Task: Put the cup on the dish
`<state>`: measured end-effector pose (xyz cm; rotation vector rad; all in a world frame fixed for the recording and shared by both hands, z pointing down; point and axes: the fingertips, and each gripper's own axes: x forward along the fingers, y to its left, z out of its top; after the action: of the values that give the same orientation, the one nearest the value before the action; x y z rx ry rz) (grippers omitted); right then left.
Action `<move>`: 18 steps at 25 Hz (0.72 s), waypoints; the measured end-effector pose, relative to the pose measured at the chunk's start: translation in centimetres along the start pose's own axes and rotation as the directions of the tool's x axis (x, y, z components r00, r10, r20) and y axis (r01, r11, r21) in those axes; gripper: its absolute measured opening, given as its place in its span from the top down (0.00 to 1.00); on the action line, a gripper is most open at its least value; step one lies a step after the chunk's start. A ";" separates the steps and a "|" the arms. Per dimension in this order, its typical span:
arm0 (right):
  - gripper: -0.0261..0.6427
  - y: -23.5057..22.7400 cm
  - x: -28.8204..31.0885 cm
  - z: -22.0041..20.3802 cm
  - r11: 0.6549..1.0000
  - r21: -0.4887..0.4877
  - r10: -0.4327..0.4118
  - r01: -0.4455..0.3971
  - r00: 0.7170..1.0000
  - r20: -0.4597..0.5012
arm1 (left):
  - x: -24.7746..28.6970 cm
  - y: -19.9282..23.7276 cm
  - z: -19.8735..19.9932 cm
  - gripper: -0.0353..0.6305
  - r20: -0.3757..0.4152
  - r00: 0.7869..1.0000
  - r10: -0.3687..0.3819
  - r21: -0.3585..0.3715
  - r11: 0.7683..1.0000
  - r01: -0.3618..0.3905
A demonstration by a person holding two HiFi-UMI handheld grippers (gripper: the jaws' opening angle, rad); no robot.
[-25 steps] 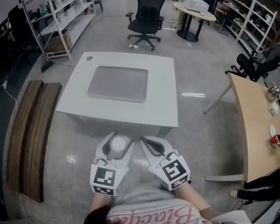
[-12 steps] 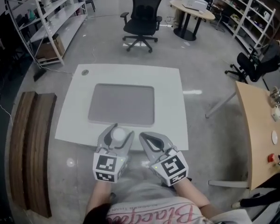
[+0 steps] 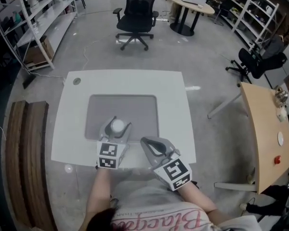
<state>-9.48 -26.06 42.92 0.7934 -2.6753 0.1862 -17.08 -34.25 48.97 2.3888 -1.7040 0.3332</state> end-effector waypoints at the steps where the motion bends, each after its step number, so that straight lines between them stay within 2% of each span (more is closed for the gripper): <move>1: 0.96 -0.3 0.2 -0.2 1.000 0.004 -0.006 0.006 1.000 -0.008 | 0.8 0.5 -0.6 0.56 -0.017 1.000 0.001 -0.003 1.000 -0.001; 7: 0.96 -1.7 1.1 -0.7 1.000 0.014 -0.018 0.018 0.999 -0.043 | 4.4 2.7 -2.9 0.56 -0.071 0.997 0.013 -0.042 0.999 -0.016; 18: 0.96 -3.1 1.9 -1.3 0.999 0.016 -0.029 0.030 0.997 -0.077 | 8.0 3.8 -6.9 0.56 -0.184 0.983 0.021 -0.043 0.999 -0.029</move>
<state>-8.91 -29.29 44.86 0.8132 -2.5917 0.2276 -18.70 -40.78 57.97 2.2294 -1.6421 0.4975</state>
